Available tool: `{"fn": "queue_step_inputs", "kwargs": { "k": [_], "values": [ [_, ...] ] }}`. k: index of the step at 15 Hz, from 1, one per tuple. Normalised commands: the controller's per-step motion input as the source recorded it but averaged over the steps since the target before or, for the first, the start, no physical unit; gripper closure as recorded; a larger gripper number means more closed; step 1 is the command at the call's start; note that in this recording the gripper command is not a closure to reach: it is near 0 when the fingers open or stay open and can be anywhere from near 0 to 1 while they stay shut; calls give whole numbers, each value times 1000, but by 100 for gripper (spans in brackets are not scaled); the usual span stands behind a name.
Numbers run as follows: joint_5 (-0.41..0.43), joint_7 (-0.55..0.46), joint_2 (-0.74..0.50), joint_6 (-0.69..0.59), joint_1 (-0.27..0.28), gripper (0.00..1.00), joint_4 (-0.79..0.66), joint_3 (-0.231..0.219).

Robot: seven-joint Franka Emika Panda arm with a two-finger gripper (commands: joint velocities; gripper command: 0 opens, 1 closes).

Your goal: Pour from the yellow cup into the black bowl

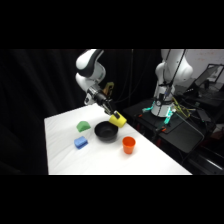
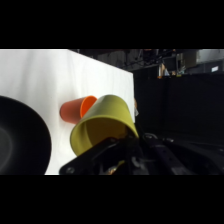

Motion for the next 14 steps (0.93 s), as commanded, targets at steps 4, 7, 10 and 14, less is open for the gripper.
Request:
{"fn": "queue_step_inputs", "kwargs": {
  "k": [4, 7, 10, 14],
  "values": [
    [157, 7, 583, -487, -135, 15, 648, 22],
    [127, 90, 407, -405, -128, 15, 567, 45],
    [40, 204, 105, -78, -12, 15, 337, -14],
    [-68, 207, -300, 246, 101, 15, 5, -73]
  ]
}}
